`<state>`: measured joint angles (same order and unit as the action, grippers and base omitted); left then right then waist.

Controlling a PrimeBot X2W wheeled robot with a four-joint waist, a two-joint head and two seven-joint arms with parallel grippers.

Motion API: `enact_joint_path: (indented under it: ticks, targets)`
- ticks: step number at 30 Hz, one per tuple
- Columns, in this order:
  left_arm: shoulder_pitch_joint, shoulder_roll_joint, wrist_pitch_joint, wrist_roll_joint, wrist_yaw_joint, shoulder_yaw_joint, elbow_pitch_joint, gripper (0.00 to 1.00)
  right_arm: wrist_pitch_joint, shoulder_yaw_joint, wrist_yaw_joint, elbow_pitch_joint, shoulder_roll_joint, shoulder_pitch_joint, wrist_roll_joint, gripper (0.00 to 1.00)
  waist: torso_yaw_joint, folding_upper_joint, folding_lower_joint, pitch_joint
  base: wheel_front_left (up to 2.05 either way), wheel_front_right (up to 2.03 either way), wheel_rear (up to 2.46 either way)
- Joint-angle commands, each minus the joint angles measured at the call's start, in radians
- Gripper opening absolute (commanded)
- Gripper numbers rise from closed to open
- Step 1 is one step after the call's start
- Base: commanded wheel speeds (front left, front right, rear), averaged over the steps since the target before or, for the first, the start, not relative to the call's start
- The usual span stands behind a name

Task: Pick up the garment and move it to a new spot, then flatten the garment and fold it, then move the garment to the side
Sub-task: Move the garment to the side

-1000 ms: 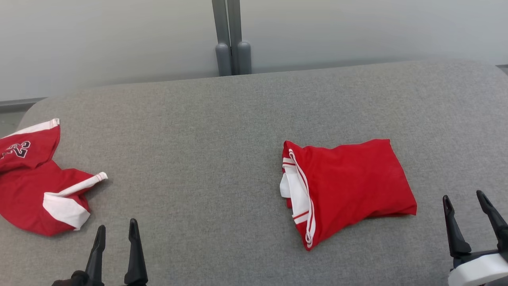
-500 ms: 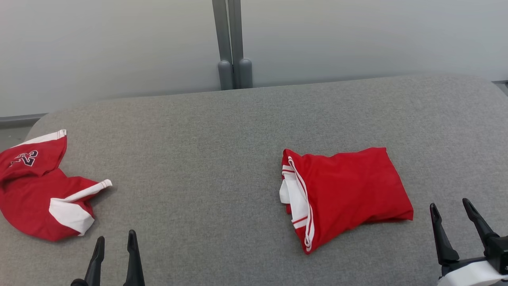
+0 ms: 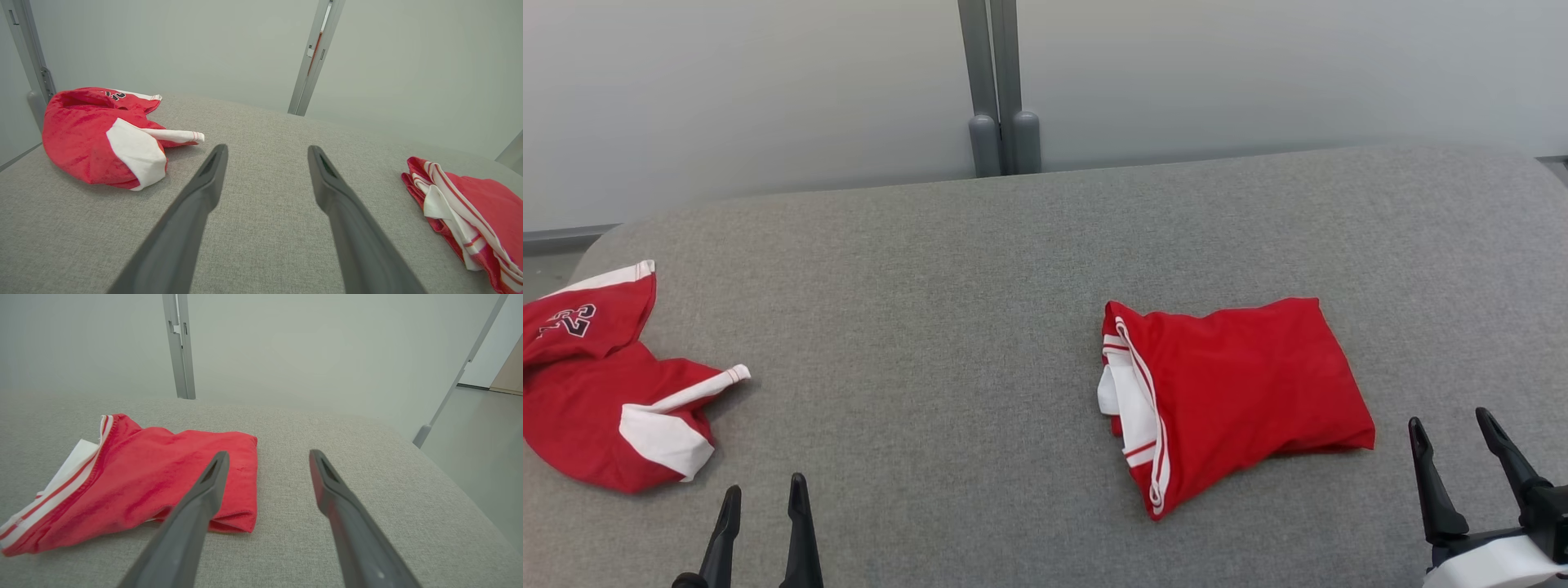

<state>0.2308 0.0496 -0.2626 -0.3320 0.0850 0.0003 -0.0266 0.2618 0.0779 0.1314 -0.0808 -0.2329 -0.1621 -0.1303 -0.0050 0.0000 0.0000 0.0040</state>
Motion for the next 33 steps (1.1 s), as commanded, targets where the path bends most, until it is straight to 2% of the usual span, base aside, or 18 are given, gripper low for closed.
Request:
enact_joint_path:
  ticks: [1,14,18,20,23,27,33]
  targets:
    - [0.006,0.002,-0.003,0.003,0.003,0.003,0.000,1.00,0.004,0.001,-0.001,0.000,0.001,0.005,-0.008,1.00,0.000,0.0000,0.0000,0.001,0.00,0.00,0.00]
    - [0.001,0.002,-0.003,-0.002,0.001,-0.002,0.000,1.00,0.004,-0.006,-0.001,0.000,-0.010,0.018,-0.013,1.00,-0.004,0.0000,0.0000,0.001,0.00,0.00,0.00]
    - [-0.014,0.002,-0.003,0.006,0.003,-0.006,-0.002,1.00,0.004,-0.002,-0.001,0.006,0.007,0.043,-0.068,1.00,0.006,0.0000,0.0000,0.011,0.00,0.00,0.00]
    - [-0.027,0.002,-0.003,0.006,0.003,-0.009,-0.001,1.00,0.003,-0.003,-0.001,-0.050,0.010,0.050,-0.114,1.00,0.016,0.0000,0.0000,0.024,0.00,0.00,0.00]
    - [-0.050,0.002,-0.003,0.003,0.003,-0.022,0.004,1.00,-0.019,-0.069,-0.001,-0.133,-0.035,0.145,-0.173,1.00,0.029,0.0000,0.0000,0.064,0.00,0.00,0.00]
    - [-0.092,0.002,-0.003,0.000,0.006,-0.054,0.004,1.00,-0.132,-0.122,-0.001,-0.237,-0.078,0.269,-0.244,1.00,0.060,0.0000,0.0000,0.120,0.00,0.00,0.00]
    - [-0.134,0.002,-0.003,-0.017,-0.003,-0.087,-0.003,1.00,-0.268,-0.143,-0.001,-0.402,-0.110,0.424,-0.318,1.00,0.119,0.0000,0.0000,0.183,0.00,0.00,0.00]
